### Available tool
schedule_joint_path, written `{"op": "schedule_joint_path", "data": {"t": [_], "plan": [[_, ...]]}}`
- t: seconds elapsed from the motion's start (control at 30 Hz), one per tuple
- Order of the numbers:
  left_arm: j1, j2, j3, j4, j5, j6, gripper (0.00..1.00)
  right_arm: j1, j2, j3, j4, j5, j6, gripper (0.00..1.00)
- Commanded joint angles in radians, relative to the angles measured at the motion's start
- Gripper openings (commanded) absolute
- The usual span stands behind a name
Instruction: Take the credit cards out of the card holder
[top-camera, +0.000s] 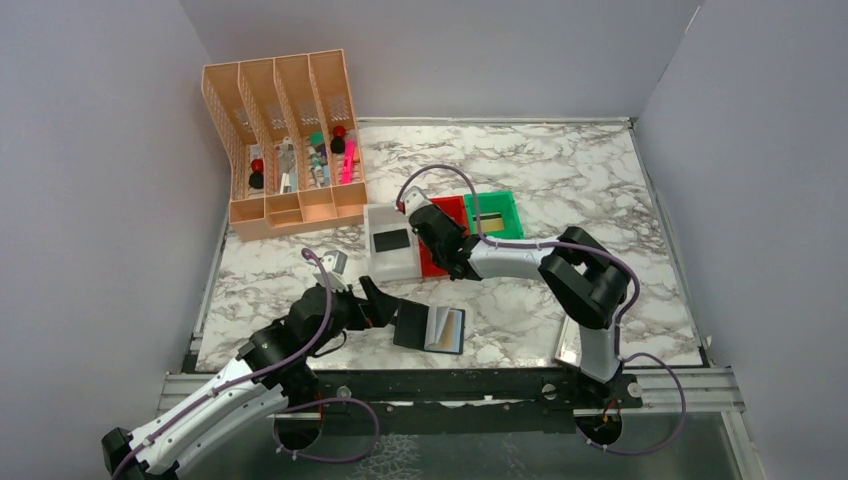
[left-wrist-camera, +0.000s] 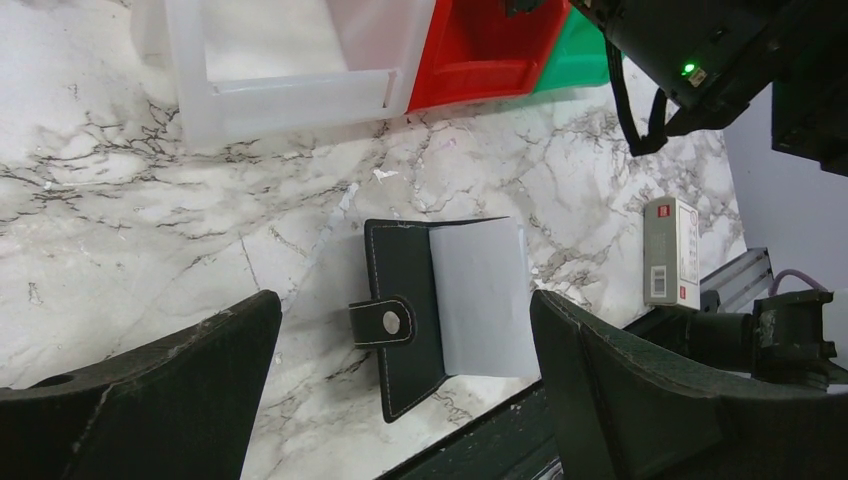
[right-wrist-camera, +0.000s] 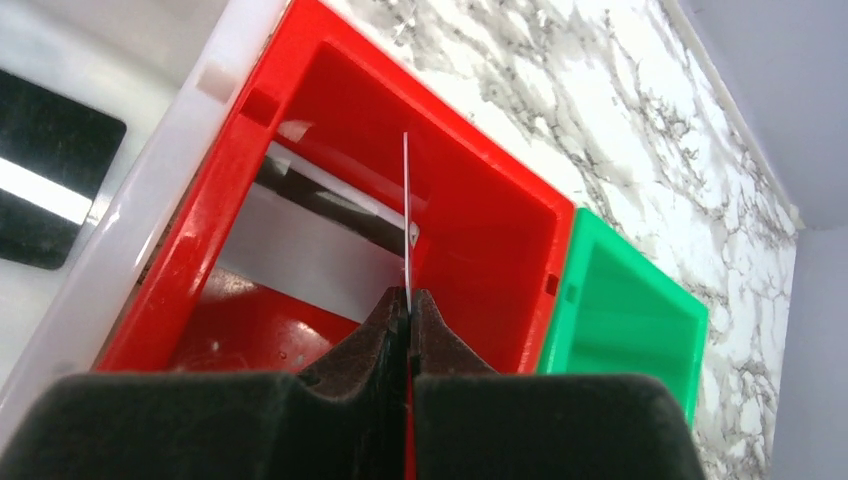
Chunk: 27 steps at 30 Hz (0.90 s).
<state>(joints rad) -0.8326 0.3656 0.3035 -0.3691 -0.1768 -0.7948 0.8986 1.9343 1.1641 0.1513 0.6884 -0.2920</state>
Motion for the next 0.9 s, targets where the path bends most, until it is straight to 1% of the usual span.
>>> {"op": "schedule_joint_path", "data": {"t": [0.0, 0.07, 0.2, 0.27, 0.4, 0.47, 0.63, 0.73, 0.87], "plan": [[0.002, 0.009, -0.001, 0.013, -0.012, 0.012, 0.98, 0.005, 0.059, 0.019, 0.039, 0.022, -0.036, 0.07], [0.002, 0.012, -0.002, 0.015, -0.014, 0.012, 0.98, 0.005, 0.059, 0.011, 0.034, -0.001, -0.029, 0.09], [0.001, 0.018, 0.002, 0.014, -0.02, 0.016, 0.98, 0.005, 0.038, -0.014, 0.03, -0.052, -0.003, 0.2], [0.002, 0.024, 0.002, 0.016, -0.024, 0.017, 0.98, 0.005, 0.019, -0.025, 0.028, -0.074, 0.013, 0.28], [0.002, 0.042, 0.005, 0.021, -0.024, 0.021, 0.98, 0.005, -0.037, -0.047, 0.025, -0.132, 0.049, 0.5], [0.003, 0.05, 0.008, 0.023, -0.022, 0.022, 0.98, 0.005, -0.067, -0.059, 0.028, -0.156, 0.063, 0.57], [0.002, 0.053, 0.015, 0.023, -0.004, 0.017, 0.98, 0.004, -0.164, -0.077, 0.004, -0.188, 0.13, 0.65], [0.002, 0.046, 0.014, 0.025, 0.008, 0.006, 0.98, 0.004, -0.25, -0.103, -0.015, -0.266, 0.197, 0.67], [0.003, 0.03, 0.011, 0.024, 0.032, -0.008, 0.98, 0.003, -0.406, -0.181, -0.055, -0.323, 0.345, 0.69]]}}
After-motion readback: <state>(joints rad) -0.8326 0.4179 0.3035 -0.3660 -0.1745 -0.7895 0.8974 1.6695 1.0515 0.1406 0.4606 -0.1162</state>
